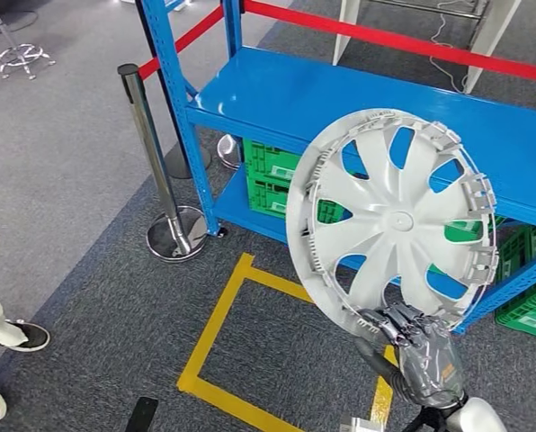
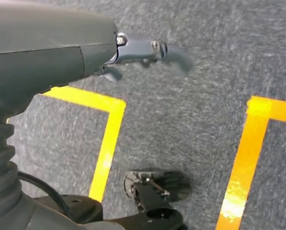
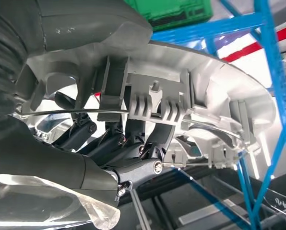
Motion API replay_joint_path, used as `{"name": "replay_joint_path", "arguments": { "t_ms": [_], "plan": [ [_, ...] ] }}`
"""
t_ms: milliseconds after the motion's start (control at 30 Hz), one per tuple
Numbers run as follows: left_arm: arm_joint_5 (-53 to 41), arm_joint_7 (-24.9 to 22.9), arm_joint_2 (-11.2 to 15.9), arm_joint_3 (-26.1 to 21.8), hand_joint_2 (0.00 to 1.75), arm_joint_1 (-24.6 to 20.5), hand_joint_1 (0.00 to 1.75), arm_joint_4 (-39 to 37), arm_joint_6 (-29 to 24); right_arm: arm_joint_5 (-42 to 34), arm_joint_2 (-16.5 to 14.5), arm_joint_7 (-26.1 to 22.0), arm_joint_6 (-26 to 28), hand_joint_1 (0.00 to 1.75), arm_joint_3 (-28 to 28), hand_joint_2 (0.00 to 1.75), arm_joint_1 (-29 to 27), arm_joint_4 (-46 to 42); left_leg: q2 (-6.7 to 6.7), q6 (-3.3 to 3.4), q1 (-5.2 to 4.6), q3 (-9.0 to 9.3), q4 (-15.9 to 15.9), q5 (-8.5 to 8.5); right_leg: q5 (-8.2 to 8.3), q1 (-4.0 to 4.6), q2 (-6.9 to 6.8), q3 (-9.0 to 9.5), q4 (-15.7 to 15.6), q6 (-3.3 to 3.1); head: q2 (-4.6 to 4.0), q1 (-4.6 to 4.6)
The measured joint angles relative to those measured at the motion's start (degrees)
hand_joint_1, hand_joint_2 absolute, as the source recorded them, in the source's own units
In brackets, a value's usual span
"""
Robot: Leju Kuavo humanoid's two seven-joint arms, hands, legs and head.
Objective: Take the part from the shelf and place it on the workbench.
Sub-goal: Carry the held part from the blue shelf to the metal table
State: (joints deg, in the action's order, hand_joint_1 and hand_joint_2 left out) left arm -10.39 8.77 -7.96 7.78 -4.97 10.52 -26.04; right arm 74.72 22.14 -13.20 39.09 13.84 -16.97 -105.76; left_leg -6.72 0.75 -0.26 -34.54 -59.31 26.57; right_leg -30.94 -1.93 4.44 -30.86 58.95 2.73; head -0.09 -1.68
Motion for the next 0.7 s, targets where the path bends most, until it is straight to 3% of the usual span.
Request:
{"name": "replay_joint_path", "arguments": {
  "t_ms": [33, 100, 167, 200, 233, 267, 333, 400, 467, 533, 600, 667, 700],
  "plan": [
    [0.0, -0.05, 0.04, 0.01, 1.75, 0.12, 0.0, -0.01, -0.04, 0.0, -0.01, 0.0, 0.01, 1.75, 0.01, 1.75, -0.05, -0.06, -0.31, -0.31, 0.06, -0.24, -0.12, -0.03, 0.1, -0.02, -0.74, -0.11, 0.12, -0.24, 0.0, -0.01],
    [-0.01, -0.16, 0.09, 0.01, 1.75, 0.22, 0.0, -0.01, -0.14, 0.01, -0.04, 0.08, 0.01, 1.75, 0.01, 1.75, -0.09, -0.12, 1.61, -0.95, 0.0, -1.32, -2.39, 1.5, 0.25, -0.15, -2.32, 0.0, 0.03, -0.83, 0.0, 0.25],
    [-0.05, -0.26, 0.09, 0.02, 1.75, 0.08, 0.0, 0.01, -0.26, 0.11, -0.19, 0.08, 0.01, 1.75, 0.01, 1.75, -0.16, -0.13, 4.86, -1.56, 0.11, -4.18, -8.87, 4.95, 0.27, -0.04, -4.06, 0.02, -0.02, -1.35, 0.0, 0.55],
    [-0.08, -0.28, 0.09, 0.03, 1.75, 0.03, 0.0, 0.01, -0.3, 0.15, -0.32, 0.01, 0.02, 1.75, 0.03, 1.75, -0.15, -0.12, 5.68, -1.75, 0.27, -5.76, -12.53, 6.46, 0.26, 0.06, -4.94, 0.0, -0.02, -1.51, 0.0, 0.61],
    [-0.11, -0.3, 0.1, 0.03, 1.75, 0.06, 0.0, 0.01, -0.34, 0.17, -0.5, -0.13, 0.01, 1.75, 0.07, 1.75, -0.09, -0.1, 6.06, -1.82, 0.39, -6.79, -15.04, 7.15, 0.25, 0.12, -5.74, 0.0, -0.01, -1.54, 0.0, 0.61],
    [-0.16, -0.31, 0.14, 0.03, 1.75, 0.13, 0.0, 0.01, -0.38, 0.16, -0.74, -0.33, 0.01, 1.75, 0.1, 1.75, 0.04, -0.06, 6.23, -1.81, 0.45, -6.91, -15.6, 6.76, 0.23, 0.17, -6.5, 0.01, -0.01, -1.56, 0.0, 0.62],
    [-0.38, -0.33, 0.27, 0.03, 1.75, 0.22, 0.0, 0.01, -0.53, 0.14, -1.33, -0.8, 0.0, 1.75, 0.2, 1.75, 0.53, 0.09, 6.85, -1.48, 0.4, -4.15, -10.37, 3.38, 0.17, 0.24, -7.87, 0.11, -0.02, -1.55, 0.0, 0.63],
    [-0.7, -0.34, 0.42, 0.03, 1.75, 0.08, 0.0, 0.01, -0.83, 0.12, -1.87, -1.22, -0.01, 1.75, 0.3, 1.75, 1.14, 0.34, 9.21, -0.83, -0.18, -0.54, -3.05, 0.88, 0.07, 0.43, -8.99, 0.15, -0.04, -1.37, 0.0, 0.62],
    [-0.91, -0.43, 0.5, 0.03, 1.75, -0.06, 0.0, 0.01, -1.13, 0.14, -2.23, -1.58, -0.01, 1.75, 0.4, 1.75, 1.7, 0.68, 10.65, -0.28, -0.82, 0.5, -0.2, 0.7, 0.03, 0.69, -10.05, 0.11, -0.13, -0.95, 0.0, 0.59],
    [-0.95, -0.61, 0.57, 0.03, 1.75, 0.11, 0.0, 0.01, -1.27, 0.13, -2.45, -1.78, -0.01, 1.75, 0.51, 1.75, 2.13, 0.97, 9.61, 0.36, -0.84, 0.3, 0.29, 0.4, -0.1, 0.72, -10.9, 0.2, -0.29, -0.37, 0.0, 0.59],
    [-1.0, -0.79, 0.57, 0.03, 1.75, 0.29, 0.0, 0.01, -1.34, 0.03, -2.57, -1.81, -0.01, 1.75, 0.6, 1.75, 2.36, 1.15, 8.41, 1.18, -0.58, 0.4, 0.9, -0.06, -1.48, 0.55, -9.03, -0.38, 1.07, 0.04, 0.0, 0.51],
    [-1.09, -0.86, 0.45, 0.03, 1.75, 0.22, 0.0, 0.01, -1.39, -0.02, -2.63, -1.87, -0.01, 1.75, 0.65, 1.75, 2.43, 1.42, 7.17, 1.7, -0.47, 0.36, 1.16, -0.39, -4.74, 0.51, -5.91, -3.18, 7.01, 0.11, 0.0, 0.31],
    [-1.11, -0.86, 0.39, 0.04, 1.75, 0.18, 0.0, 0.01, -1.39, -0.02, -2.67, -1.95, -0.01, 1.75, 0.69, 1.75, 2.43, 1.59, 6.49, 1.81, -0.5, 0.27, 1.14, -0.46, -6.34, 0.58, -5.12, -5.16, 11.0, 0.1, 0.0, 0.25]
  ]
}}
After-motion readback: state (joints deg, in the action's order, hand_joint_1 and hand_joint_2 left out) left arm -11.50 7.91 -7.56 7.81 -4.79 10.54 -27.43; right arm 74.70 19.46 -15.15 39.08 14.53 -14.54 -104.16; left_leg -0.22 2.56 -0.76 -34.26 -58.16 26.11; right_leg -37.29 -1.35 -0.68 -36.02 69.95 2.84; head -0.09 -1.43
